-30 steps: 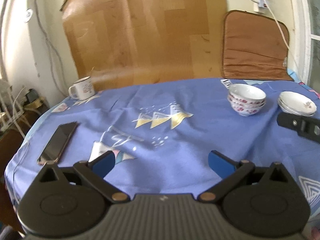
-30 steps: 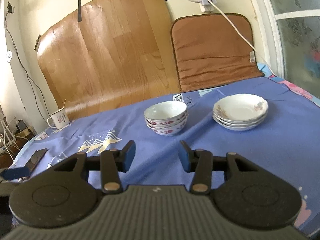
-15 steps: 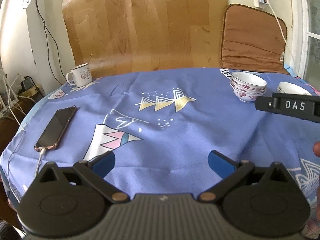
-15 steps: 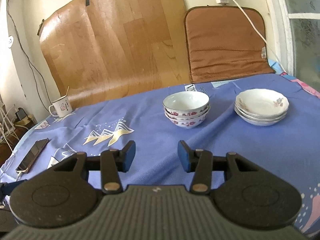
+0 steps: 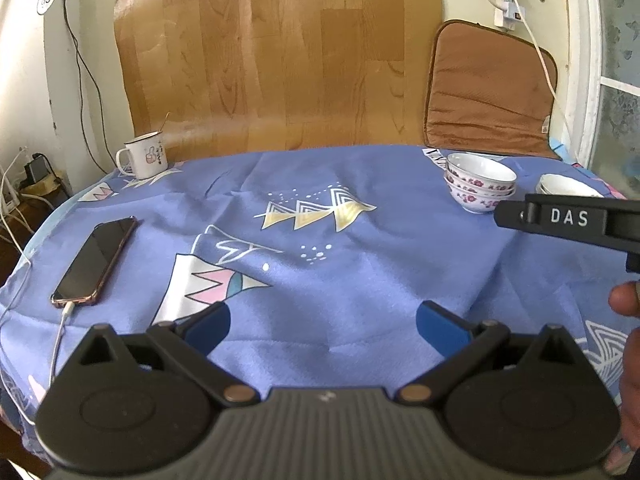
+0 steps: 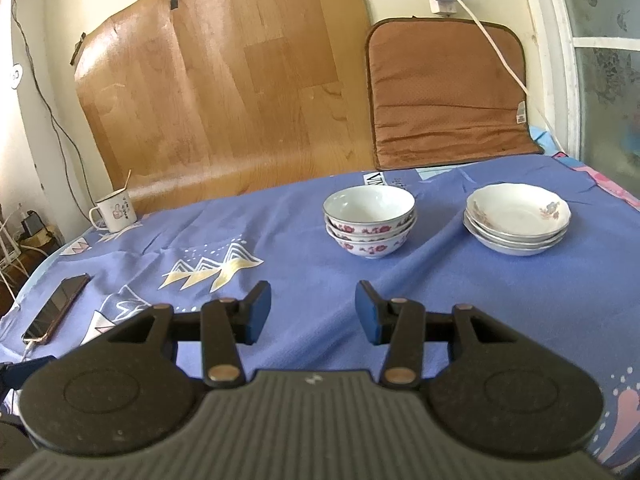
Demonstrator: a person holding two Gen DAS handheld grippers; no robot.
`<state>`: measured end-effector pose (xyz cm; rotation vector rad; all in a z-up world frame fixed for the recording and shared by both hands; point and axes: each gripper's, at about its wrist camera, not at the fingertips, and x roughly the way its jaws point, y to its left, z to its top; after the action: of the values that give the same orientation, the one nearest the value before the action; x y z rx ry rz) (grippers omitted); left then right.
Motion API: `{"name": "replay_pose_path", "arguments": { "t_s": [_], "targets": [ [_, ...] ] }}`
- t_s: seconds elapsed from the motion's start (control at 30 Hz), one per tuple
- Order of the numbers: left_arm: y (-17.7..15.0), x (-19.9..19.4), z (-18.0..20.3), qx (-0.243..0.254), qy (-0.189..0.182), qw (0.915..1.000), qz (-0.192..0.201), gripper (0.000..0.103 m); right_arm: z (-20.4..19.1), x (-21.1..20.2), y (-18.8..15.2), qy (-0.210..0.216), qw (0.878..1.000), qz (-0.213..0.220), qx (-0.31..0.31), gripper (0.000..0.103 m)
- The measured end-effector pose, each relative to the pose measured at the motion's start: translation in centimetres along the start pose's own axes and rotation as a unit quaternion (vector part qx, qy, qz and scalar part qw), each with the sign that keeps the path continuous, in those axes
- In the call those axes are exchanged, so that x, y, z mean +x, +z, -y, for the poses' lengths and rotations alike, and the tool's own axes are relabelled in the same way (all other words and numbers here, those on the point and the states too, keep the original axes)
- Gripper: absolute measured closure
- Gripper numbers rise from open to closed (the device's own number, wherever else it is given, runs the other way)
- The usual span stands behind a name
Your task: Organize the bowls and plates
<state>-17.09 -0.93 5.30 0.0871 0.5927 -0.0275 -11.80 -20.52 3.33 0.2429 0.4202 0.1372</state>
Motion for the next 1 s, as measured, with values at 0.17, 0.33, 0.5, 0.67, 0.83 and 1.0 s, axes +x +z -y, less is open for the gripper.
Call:
{"name": "replay_pose_path", "arguments": {
  "t_s": [0.17, 0.33, 0.5, 0.67, 0.83, 1.0],
  "targets": [
    [-0.1, 0.2, -0.3, -0.006, -0.005, 1.0000, -0.003, 0.000, -0.5, 0.0, 0.0, 0.000, 1.000, 0.000, -0.005, 0.054],
    [-0.2, -0.2, 0.0, -0.003, -0.014, 0.9999, -0.001, 0.000, 0.1, -0.5, -0.4, 0.004, 1.000, -0.009, -0.001, 0.054],
    [0.4, -0.1, 0.8, 0.011, -0.022, 0.9997, 0.005, 0.000, 1.0, -1.6, -0.9, -0.006, 1.000, -0.006, 0.003, 0.054],
    [0.8, -0.3, 2.9, 0.031, -0.033, 0.9989, 0.007, 0.000, 3.0, -3.0, -1.4, -0.009, 1.000, 0.004, 0.026, 0.054],
    [0.7, -0.5, 4.4, 0.039, -0.037, 0.9986, -0.001, 0.000, 5.1, -3.5, -2.2, -0.002, 0.998, -0.006, 0.060, 0.054],
    [1.3, -0.2, 4.6, 0.028, -0.020, 0.9994, -0.001, 0.000, 5.3, -3.3, -2.1, 0.015, 0.999, 0.000, 0.052, 0.054]
  ]
}}
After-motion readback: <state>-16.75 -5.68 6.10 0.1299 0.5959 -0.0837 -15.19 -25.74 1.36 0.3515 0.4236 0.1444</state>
